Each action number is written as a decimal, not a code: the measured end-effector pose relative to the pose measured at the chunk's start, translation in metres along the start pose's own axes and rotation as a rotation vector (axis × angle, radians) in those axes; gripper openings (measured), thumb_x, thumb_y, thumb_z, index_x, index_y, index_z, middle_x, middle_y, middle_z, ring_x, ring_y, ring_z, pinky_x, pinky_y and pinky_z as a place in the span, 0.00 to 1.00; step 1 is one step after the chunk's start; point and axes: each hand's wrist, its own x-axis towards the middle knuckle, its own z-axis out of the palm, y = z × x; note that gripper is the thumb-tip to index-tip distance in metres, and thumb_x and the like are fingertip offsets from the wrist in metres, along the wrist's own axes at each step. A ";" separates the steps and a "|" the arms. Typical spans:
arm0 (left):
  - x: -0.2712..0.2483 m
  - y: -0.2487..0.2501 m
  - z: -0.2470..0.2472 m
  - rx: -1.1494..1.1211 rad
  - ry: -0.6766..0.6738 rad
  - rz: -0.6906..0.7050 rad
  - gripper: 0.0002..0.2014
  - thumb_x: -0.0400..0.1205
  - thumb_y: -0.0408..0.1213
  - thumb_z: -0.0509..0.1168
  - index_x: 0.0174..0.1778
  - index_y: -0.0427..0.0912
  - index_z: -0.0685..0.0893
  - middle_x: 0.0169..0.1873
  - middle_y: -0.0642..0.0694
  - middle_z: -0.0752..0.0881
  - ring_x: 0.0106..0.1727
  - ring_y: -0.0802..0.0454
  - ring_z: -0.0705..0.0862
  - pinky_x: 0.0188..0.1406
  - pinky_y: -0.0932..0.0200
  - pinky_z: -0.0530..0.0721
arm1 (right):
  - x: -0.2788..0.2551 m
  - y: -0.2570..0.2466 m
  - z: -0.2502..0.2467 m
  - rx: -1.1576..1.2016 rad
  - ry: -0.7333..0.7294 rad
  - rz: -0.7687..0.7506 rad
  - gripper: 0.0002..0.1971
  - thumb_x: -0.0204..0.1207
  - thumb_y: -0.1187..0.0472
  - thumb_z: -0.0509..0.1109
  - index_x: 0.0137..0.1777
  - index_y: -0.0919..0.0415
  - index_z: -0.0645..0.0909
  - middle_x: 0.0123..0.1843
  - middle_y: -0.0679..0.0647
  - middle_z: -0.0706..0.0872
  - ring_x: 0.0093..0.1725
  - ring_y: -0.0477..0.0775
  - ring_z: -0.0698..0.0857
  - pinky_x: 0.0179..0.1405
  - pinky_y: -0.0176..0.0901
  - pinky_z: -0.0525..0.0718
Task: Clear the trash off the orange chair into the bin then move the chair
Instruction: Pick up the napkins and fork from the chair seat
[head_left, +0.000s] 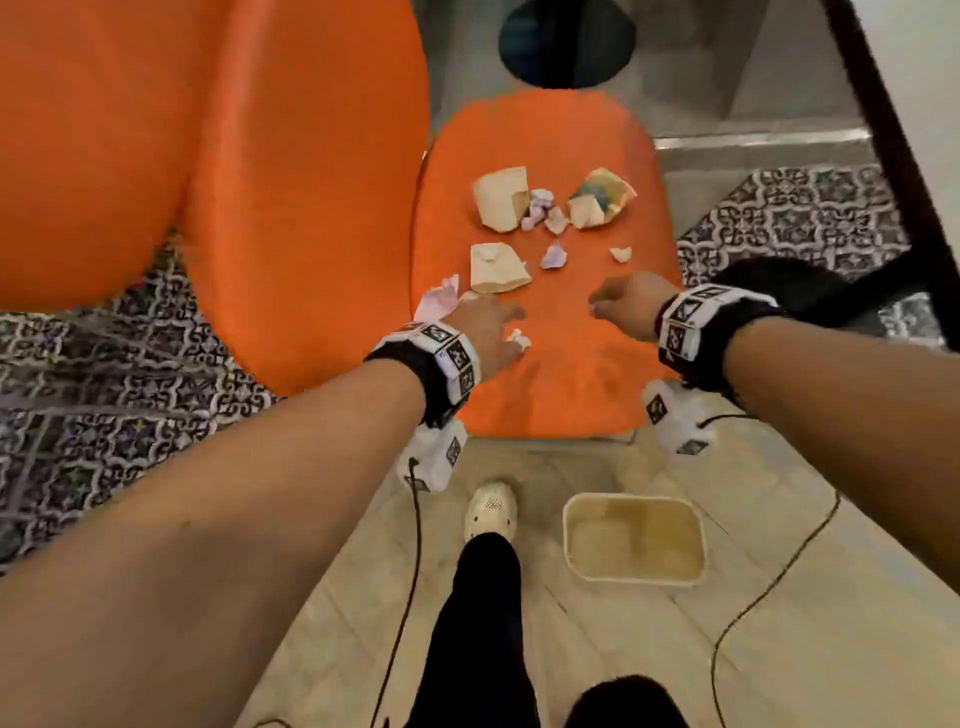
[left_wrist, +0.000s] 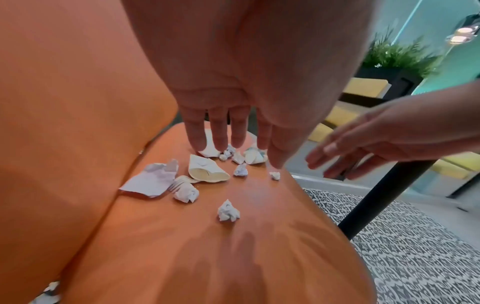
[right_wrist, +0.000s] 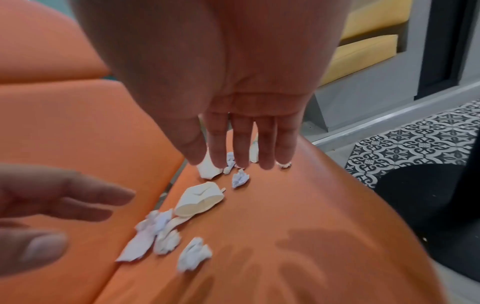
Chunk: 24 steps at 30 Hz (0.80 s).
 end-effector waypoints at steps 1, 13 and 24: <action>0.019 -0.006 0.006 0.018 -0.015 0.014 0.28 0.81 0.49 0.62 0.77 0.50 0.67 0.73 0.38 0.72 0.68 0.38 0.77 0.67 0.48 0.77 | 0.021 -0.001 -0.001 0.022 0.022 0.005 0.19 0.81 0.54 0.63 0.69 0.58 0.80 0.71 0.61 0.81 0.69 0.64 0.78 0.65 0.49 0.76; 0.105 -0.042 0.088 -0.064 -0.010 0.079 0.14 0.82 0.43 0.60 0.62 0.44 0.76 0.61 0.41 0.73 0.60 0.40 0.76 0.59 0.43 0.80 | 0.173 0.052 0.038 -0.049 0.265 0.090 0.11 0.78 0.63 0.65 0.58 0.56 0.83 0.69 0.62 0.74 0.69 0.68 0.69 0.67 0.59 0.71; 0.105 -0.069 0.055 -0.058 0.155 -0.358 0.20 0.79 0.49 0.61 0.61 0.40 0.72 0.64 0.39 0.72 0.60 0.39 0.77 0.53 0.46 0.79 | 0.194 -0.016 0.040 -0.025 0.172 -0.119 0.19 0.73 0.59 0.67 0.64 0.62 0.75 0.68 0.64 0.73 0.67 0.67 0.70 0.65 0.56 0.72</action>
